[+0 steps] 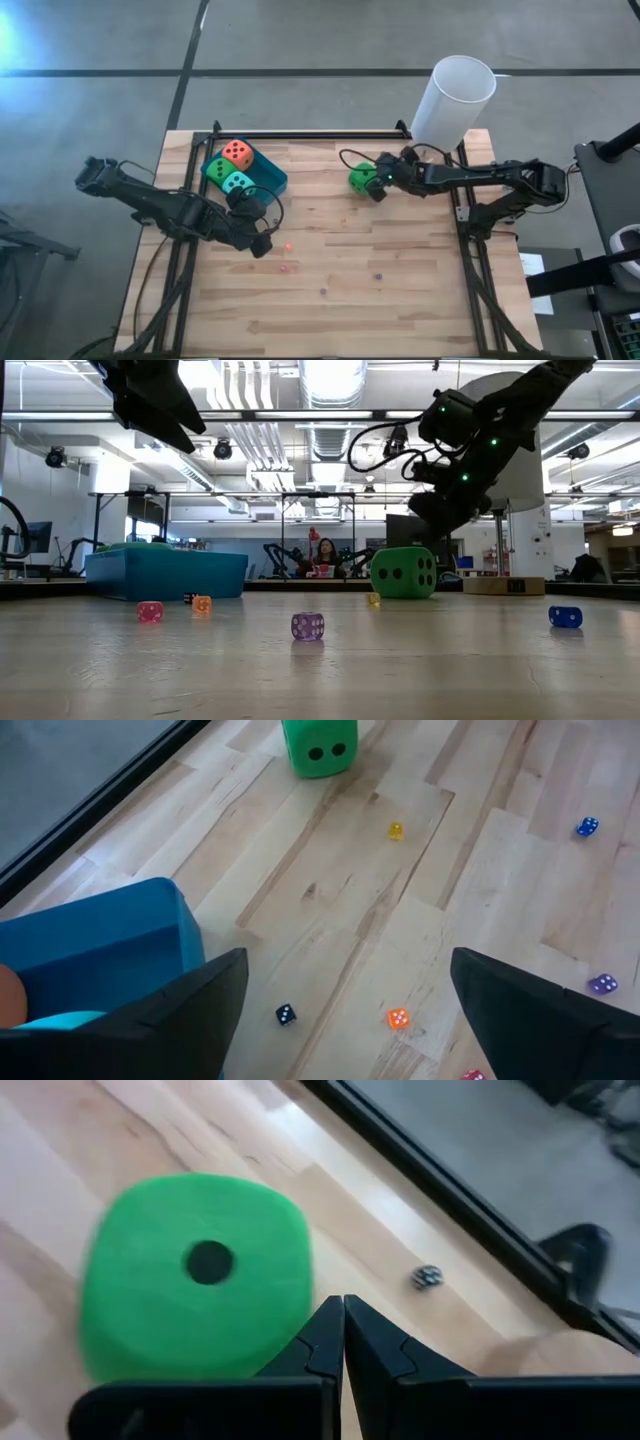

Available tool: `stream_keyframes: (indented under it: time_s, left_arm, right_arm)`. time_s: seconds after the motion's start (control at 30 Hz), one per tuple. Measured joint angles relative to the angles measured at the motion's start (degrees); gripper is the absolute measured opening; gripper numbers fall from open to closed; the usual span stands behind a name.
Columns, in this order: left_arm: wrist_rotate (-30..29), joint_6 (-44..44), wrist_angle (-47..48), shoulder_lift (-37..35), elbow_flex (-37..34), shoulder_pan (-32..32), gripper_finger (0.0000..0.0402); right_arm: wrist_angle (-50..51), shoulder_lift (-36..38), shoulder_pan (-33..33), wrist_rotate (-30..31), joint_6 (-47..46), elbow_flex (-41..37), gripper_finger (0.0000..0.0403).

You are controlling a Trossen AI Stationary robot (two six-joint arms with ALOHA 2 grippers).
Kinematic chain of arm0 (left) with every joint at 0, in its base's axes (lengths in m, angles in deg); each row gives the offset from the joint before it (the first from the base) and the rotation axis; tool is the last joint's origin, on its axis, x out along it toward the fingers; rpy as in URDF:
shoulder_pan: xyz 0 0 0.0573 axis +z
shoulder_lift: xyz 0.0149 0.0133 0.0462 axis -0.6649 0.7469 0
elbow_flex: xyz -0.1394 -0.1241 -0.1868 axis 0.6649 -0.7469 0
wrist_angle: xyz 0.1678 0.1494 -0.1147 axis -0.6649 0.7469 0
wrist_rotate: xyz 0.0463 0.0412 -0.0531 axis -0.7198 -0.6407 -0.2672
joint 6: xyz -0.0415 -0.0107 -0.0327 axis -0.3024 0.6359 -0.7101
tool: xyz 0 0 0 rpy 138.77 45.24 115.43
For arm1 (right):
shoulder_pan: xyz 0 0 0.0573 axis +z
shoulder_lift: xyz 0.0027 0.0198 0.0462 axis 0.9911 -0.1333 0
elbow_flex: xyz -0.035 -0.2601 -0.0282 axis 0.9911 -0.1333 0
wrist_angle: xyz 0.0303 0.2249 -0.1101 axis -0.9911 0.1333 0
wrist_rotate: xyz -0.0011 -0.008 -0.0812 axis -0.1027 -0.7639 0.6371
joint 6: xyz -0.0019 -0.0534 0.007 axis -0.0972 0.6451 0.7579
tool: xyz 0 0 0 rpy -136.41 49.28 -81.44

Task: Pick & Place Dice
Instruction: Put the big green dice into the blue bin

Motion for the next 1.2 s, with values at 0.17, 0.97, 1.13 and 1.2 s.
stream_keyframes:
  time_s: [0.17, 0.97, 1.13, 1.2]
  left_arm:
    - [0.0, 0.07, 0.08, -0.01, 0.0, 0.0, 0.0347]
    - [0.0, 0.05, -0.04, -0.01, 0.0, 0.0, 0.0356]
    - [-0.01, 0.05, -0.05, 0.0, 0.0, 0.0, 0.035]
    - [-0.01, 0.04, -0.07, 0.0, 0.0, 0.0, 0.0347]
  right_arm:
    - [-0.58, 0.0, 0.09, -1.65, 0.17, 0.02, 0.0008]
    - [-9.45, -3.98, 2.99, -10.21, 0.42, 0.09, 0.0008]
    - [-12.31, -5.42, 4.8, -10.04, 0.46, 0.09, 0.0008]
    - [-13.28, -5.98, 5.6, -10.07, 0.46, 0.09, 0.0008]
